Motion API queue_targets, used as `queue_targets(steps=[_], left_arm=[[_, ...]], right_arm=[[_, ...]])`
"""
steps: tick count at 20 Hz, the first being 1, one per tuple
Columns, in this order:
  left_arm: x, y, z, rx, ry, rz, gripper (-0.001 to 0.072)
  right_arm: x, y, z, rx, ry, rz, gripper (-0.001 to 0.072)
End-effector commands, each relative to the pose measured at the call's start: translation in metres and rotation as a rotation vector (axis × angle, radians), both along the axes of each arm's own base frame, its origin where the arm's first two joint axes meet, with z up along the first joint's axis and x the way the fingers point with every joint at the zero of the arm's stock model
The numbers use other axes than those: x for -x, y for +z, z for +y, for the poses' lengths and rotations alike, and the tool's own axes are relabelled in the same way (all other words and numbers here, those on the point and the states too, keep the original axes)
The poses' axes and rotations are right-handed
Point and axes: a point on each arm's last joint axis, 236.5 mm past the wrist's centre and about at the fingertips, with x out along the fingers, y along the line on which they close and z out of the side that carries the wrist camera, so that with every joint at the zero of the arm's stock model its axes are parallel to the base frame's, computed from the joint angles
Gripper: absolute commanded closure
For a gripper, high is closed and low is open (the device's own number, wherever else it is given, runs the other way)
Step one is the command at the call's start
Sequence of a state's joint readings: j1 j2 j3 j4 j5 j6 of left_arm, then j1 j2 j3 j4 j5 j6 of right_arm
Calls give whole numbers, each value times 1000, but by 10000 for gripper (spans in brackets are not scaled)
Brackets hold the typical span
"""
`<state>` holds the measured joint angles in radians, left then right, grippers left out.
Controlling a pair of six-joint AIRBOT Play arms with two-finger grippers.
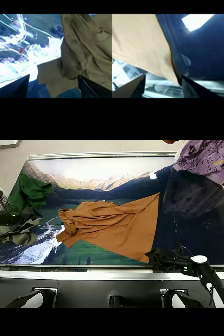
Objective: Fold the clothes and pants, and hang the long-sleeved shirts on hangers.
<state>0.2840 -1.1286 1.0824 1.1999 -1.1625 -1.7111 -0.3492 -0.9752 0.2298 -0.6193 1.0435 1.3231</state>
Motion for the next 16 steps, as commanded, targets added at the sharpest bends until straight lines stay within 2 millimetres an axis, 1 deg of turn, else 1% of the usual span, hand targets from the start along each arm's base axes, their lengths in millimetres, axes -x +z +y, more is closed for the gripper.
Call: queue_targets(steps=[1, 2, 4, 6, 7, 9, 13, 15, 16], left_arm=[[-5, -2, -14, 65, -27, -7, -3], [-8, -3, -20, 89, -41, -11, -3], [-12, -8, -36, 127, -91, -11, -3], [-13, -20, -53, 140, -150, 15, -3], [-13, -28, -61, 141, -180, 33, -3], [-13, -47, -74, 152, -217, 83, -3], [-9, -95, -94, 174, -274, 199, -3], [-8, -112, -100, 174, -295, 230, -3], [-12, -118, -101, 170, -287, 228, -3]], right_arm=[[-10, -3, -3, 6, -49, -38, 306], [-9, -2, -2, 5, -40, -42, 367], [-9, -1, -1, 1, -35, -43, 516], [-11, 1, 0, -4, -35, -58, 674], [-14, 3, 1, -14, -38, -74, 689], [-20, 9, 3, -35, -51, -96, 689], [-16, 11, 8, -56, -32, -90, 689], [-14, 13, 10, -64, -26, -87, 689], [-14, 13, 10, -67, -24, -87, 689]])
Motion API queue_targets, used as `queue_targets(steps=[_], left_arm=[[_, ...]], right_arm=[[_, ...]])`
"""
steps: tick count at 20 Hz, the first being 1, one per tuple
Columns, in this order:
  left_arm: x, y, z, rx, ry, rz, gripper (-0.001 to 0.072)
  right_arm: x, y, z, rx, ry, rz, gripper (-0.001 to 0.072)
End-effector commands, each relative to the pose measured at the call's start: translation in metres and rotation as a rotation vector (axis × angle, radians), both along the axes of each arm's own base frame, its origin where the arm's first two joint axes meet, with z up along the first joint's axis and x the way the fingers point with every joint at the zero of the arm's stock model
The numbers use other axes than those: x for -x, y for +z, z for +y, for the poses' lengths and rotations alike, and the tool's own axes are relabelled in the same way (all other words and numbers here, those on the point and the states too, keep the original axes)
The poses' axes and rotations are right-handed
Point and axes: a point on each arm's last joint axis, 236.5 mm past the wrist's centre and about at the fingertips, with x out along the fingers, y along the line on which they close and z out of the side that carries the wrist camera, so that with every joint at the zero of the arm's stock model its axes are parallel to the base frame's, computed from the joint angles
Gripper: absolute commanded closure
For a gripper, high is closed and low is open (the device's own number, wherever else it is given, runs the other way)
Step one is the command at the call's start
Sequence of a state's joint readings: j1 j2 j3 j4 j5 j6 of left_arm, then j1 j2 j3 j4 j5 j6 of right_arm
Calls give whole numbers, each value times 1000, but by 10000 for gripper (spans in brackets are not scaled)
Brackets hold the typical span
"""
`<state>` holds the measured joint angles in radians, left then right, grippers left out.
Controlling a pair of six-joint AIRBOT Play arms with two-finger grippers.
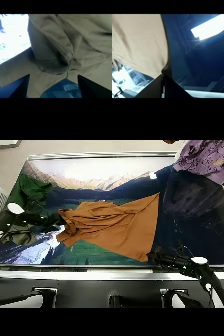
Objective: Fold the clothes and pants, and hang the long-sleeved shirts on hangers.
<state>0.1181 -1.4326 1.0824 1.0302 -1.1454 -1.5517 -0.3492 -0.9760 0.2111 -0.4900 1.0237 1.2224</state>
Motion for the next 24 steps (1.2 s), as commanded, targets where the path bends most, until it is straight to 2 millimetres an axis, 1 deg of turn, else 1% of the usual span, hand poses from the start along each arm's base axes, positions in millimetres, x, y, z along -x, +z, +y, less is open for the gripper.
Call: queue_targets(steps=[1, 5, 9, 11, 15, 16, 17, 18, 19, 20, 21, 22, 23, 24], left_arm=[[-7, -26, -8, -8, -13, 17, -2], [-32, -25, 0, -33, 43, -74, -2], [-49, -19, -2, -8, 99, -131, 2], [-49, -23, -3, -7, 97, -122, 207], [-47, -37, -10, 8, 124, -74, 212], [-45, -40, -14, 22, 124, -59, 242], [-42, -43, -21, 42, 121, -37, 382], [-39, -45, -24, 51, 115, -21, 573], [-39, -44, -24, 52, 115, -21, 692], [-42, -38, -24, 62, 123, -35, 692], [-48, -28, -22, 67, 131, -62, 692], [-58, -10, -19, 65, 127, -115, 692], [-70, 14, -16, 61, 125, -182, 693], [-85, 46, -12, 55, 123, -269, 693]], right_arm=[[2, 3, 4, -19, 11, 0, 689], [4, 5, 6, -30, 19, 4, 689], [6, 6, 8, -39, 28, 7, 689], [6, 6, 8, -39, 27, 6, 689], [6, 7, 9, -43, 31, 8, 689], [7, 7, 9, -45, 32, 8, 689], [7, 7, 10, -47, 33, 9, 690], [7, 8, 10, -51, 34, 9, 690], [6, 10, 12, -62, 31, 5, 690], [0, 18, 14, -83, 28, -23, 690], [-11, 31, 16, -107, 31, -78, 691], [-28, 49, 15, -123, 29, -150, 691], [-47, 70, 11, -123, 31, -226, 692], [-68, 95, 5, -103, 38, -311, 692]])
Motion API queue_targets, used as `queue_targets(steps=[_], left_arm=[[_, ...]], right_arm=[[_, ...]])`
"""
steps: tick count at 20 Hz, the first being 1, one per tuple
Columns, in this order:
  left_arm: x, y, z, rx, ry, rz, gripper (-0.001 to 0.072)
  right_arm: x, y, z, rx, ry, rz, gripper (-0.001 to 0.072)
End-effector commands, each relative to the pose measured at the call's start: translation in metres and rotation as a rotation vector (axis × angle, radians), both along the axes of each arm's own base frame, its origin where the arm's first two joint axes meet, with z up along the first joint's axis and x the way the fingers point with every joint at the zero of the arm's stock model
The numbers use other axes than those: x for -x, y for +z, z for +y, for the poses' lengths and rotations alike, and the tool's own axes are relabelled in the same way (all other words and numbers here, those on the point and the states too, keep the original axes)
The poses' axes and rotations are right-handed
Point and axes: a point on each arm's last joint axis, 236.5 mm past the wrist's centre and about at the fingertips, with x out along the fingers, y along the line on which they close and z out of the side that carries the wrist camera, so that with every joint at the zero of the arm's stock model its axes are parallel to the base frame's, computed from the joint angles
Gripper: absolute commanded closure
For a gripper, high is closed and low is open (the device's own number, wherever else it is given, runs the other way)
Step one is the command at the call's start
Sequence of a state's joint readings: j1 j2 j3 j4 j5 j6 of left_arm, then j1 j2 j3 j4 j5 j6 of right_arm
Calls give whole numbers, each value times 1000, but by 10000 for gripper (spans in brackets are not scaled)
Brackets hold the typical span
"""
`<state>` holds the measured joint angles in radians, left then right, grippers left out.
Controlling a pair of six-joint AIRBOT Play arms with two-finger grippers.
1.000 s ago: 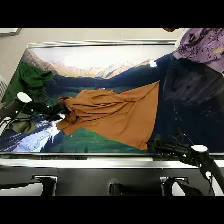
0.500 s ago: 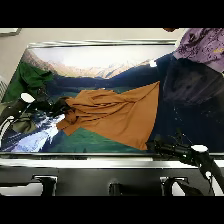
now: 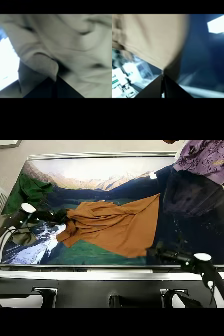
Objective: Fold the clothes and pants, and hang the long-sleeved shirts on hangers.
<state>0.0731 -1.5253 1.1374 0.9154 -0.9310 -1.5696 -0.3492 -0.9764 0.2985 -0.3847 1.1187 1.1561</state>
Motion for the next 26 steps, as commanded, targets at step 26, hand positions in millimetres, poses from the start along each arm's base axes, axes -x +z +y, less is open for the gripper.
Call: queue_targets(steps=[26], left_arm=[[22, 455, 90, -360, 142, -900, 692]], right_arm=[[-125, 469, -108, 540, -293, -789, 691]])
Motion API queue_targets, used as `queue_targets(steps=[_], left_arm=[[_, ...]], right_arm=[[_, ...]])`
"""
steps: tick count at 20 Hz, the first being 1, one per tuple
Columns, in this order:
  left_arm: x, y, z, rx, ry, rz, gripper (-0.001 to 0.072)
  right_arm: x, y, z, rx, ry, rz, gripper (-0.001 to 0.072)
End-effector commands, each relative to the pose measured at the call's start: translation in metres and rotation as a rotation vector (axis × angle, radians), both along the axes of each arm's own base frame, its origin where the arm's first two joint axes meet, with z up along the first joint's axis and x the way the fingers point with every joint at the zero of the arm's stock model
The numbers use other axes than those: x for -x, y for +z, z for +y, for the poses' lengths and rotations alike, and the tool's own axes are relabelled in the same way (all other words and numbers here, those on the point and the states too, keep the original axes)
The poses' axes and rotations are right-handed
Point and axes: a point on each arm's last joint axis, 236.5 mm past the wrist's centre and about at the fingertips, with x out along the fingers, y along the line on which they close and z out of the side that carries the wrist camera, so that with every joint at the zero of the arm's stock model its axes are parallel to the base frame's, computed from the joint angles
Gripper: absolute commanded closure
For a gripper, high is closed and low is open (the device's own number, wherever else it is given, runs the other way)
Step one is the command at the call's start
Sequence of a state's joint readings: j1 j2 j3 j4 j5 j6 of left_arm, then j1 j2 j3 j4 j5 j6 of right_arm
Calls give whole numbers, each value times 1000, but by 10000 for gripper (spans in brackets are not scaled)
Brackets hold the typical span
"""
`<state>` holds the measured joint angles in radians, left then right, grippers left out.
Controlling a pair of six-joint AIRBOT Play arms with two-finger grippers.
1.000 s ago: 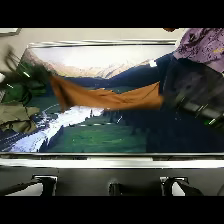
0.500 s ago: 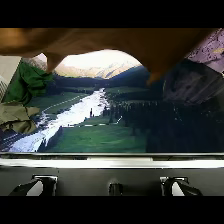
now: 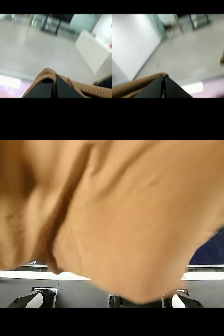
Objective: Fold the clothes and pants, and hang the long-sleeved shirts on hangers.
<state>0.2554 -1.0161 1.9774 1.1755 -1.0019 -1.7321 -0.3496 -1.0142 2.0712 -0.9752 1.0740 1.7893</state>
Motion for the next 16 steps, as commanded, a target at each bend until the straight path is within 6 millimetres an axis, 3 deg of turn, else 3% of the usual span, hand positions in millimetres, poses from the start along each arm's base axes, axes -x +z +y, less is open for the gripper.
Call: queue_targets(steps=[1, 3, 5, 7, 9, 11, 14, 16], left_arm=[[-101, -141, -12, -52, -121, 406, 692], [-164, -235, -22, -32, -178, 589, 692], [-205, -333, -35, -2, -219, 766, 692], [-224, -420, -51, 17, -255, 915, 692], [-239, -476, -62, 13, -271, 970, 692], [-258, -499, -65, 16, -252, 938, 692], [-280, -497, -58, 22, -211, 853, 692], [-283, -497, -56, 23, -203, 843, 692]], right_arm=[[-80, -155, 2, -154, 156, 490, 691], [-125, -251, 1, -112, 182, 681, 691], [-163, -337, 0, -60, 155, 823, 691], [-198, -401, 1, -26, 130, 899, 691], [-233, -447, 2, -42, 104, 901, 691], [-256, -483, 6, -123, 77, 912, 691], [-270, -516, 20, -251, 86, 938, 691], [-275, -528, 28, -288, 94, 945, 690]])
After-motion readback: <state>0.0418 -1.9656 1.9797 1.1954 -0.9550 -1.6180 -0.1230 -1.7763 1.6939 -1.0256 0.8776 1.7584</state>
